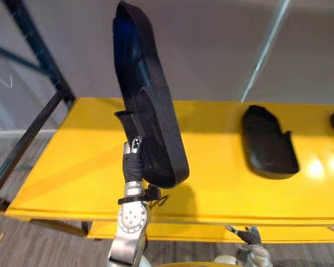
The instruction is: Walk over and take plastic housings, then place them on the shelf
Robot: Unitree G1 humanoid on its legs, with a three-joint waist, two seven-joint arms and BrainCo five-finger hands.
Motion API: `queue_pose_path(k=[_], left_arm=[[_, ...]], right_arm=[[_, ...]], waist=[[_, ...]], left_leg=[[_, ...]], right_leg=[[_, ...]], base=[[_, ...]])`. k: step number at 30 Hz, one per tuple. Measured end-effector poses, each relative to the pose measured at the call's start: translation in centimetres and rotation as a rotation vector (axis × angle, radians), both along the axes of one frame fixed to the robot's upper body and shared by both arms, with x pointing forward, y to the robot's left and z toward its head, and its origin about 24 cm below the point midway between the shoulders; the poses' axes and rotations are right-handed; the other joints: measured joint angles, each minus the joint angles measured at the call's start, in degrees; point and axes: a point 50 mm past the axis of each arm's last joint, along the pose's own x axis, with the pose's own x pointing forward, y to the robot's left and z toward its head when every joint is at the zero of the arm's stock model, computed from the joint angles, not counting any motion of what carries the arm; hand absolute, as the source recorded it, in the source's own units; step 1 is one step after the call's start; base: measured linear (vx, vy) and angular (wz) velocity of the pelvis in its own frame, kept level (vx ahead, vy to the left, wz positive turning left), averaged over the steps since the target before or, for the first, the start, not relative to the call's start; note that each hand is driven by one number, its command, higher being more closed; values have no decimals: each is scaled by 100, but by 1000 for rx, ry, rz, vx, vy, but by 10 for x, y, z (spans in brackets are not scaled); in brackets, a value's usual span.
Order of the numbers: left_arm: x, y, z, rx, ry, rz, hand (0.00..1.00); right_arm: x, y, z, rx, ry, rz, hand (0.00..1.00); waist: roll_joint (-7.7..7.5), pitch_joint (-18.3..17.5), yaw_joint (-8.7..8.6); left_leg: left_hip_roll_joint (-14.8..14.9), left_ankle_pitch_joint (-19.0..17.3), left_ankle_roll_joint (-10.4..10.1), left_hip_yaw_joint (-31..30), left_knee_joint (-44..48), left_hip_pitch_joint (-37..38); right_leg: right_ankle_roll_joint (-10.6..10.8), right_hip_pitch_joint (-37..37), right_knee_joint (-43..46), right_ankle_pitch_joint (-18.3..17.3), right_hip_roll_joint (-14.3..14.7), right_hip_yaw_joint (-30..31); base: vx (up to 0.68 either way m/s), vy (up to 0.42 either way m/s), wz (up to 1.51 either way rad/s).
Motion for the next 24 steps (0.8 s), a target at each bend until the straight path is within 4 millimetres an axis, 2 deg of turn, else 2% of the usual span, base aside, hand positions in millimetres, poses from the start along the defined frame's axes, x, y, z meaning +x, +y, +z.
queue_pose_path(k=[1,2,3,4,5,6,8,9,10,11,13,19,24], left_arm=[[0,0,0,3,2,0,100],[0,3,0,9,-3,7,100],[0,4,-1,10,2,11,100],[0,4,-1,10,2,10,100],[0,4,0,10,-1,9,100],[1,3,2,9,-10,7,100],[1,2,4,-1,-18,6,100],[1,1,4,-7,-17,7,100],[1,0,4,-11,-18,8,100],[1,0,4,-14,-15,11,100],[1,1,4,-16,-14,15,100],[1,2,4,-7,-16,1,100],[1,2,4,2,-17,-14,100]], right_arm=[[2,6,0,9,-2,21,0],[10,13,2,17,-12,62,0],[12,13,3,17,-21,67,0],[12,13,3,18,-21,62,0],[10,12,3,19,-18,56,0],[12,12,4,19,-26,56,0],[16,12,8,17,-55,59,0],[17,11,9,15,-61,59,0],[17,11,9,15,-63,55,0],[17,11,9,23,-65,46,0],[17,13,8,35,-61,44,0],[17,13,9,51,-77,11,0],[16,11,9,57,-75,-4,0]], waist=[[4,-11,60],[-35,-25,195],[-65,-17,168],[-74,-15,165],[-85,-16,169],[-89,-19,165],[-131,-39,136],[-178,-70,99],[-258,-123,71],[-251,-116,38],[-165,-109,89],[-228,-217,120],[-140,-297,115]], left_leg=[[-5,-119,116,119,122,-61],[-43,-205,342,415,121,-92],[-185,-193,585,518,31,-64],[-262,-166,667,531,-64,19],[-483,-70,847,561,-329,168],[-660,33,954,609,-557,249],[-1159,341,1064,643,-1114,379],[-1358,452,1144,661,-1288,411],[-1580,553,1241,659,-1402,416],[-1711,594,1306,665,-1406,417],[-1804,594,1345,661,-1354,431],[-1630,590,1346,573,-1247,362],[-1508,633,1332,584,-1268,292]], right_leg=[[-319,-22,-244,396,25,-57],[-564,-128,-519,822,37,-91],[-115,-183,103,337,208,-5],[35,-179,503,23,376,123],[84,-155,1191,-664,786,341],[0,-157,1617,-1155,1089,487],[-58,-167,2117,-1805,1888,945],[-245,-149,2058,-1945,2082,1063],[-642,-63,1825,-2078,2177,1103],[-915,52,1576,-2196,2180,1125],[-1017,344,1076,-2232,2127,1190],[-1211,599,472,-1931,2344,1150],[-1225,710,119,-1678,2479,1212]], base=[[-227,740,-85],[-268,795,-69],[-244,725,-53],[-203,587,-16],[-79,324,-7],[-93,369,0],[-97,302,24],[-85,231,41],[-48,170,43],[-26,178,40],[2,131,18],[-41,0,1],[-9,0,-7]])
